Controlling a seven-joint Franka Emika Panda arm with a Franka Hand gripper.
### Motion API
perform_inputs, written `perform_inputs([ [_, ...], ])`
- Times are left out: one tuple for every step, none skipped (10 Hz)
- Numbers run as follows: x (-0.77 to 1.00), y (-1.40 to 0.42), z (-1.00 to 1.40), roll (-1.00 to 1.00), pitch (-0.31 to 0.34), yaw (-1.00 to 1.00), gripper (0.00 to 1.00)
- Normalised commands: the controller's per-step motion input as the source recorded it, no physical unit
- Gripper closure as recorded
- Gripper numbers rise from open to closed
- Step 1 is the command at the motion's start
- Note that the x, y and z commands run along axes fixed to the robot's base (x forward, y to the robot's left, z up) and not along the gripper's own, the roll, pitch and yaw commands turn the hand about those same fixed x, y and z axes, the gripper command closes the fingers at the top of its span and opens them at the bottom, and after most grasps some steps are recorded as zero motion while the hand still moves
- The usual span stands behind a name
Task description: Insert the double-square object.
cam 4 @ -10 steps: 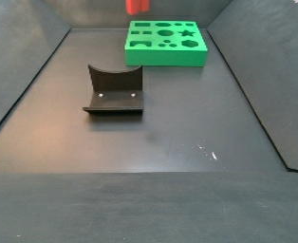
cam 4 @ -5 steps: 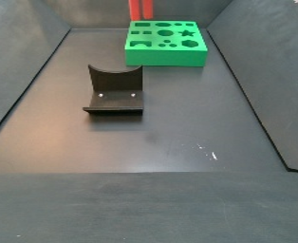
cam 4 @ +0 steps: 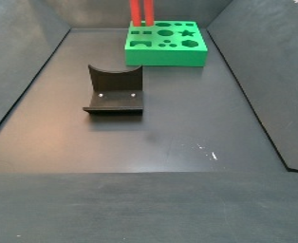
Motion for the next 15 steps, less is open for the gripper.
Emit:
perform_inputs([
  [0.26, -0.11, -0.14, 0.01, 0.036, -0.43, 1.00],
  [0.28, -0.09, -0.17, 0.02, 0.026, -0.25, 1.00],
  [0.22, -0.04, -0.21, 0.04, 0.034, 0.00, 1.00],
  [0.08, 0.00, -0.21, 0.06, 0.004, 0.05, 1.00],
  [0.00, 0.00, -0.17, 0.19, 0.013, 0.03, 1.00],
  [0.00, 0.00, -0.14, 0.20, 0.029, 0.00, 1.00],
  [0.00, 0.00, -0.15, 0.11, 0.029, 0.00, 1.00],
  [-0.07, 0.00, -0.15, 0.03, 0.000, 0.00, 1.00],
  [-0.14, 0.00, -0.11, 0.04, 0.000, 0.00, 1.00],
  [-0.19, 0.00, -0.11, 0.00, -0.021, 0.00, 1.00],
  [-0.21, 0.00, -0.09, 0.00, -0.064, 0.09, 1.00],
  [-0.06, 0.00, -0.03, -0.05, -0.074, 0.11, 1.00],
  [0.03, 0.00, 0.00, 0.00, 0.000, 0.00, 1.00],
  [0.00, 0.00, -0.02, 0.00, 0.000, 0.00, 1.00],
  [-0.10, 0.00, -0.20, 0.05, -0.073, 0.14, 1.00],
])
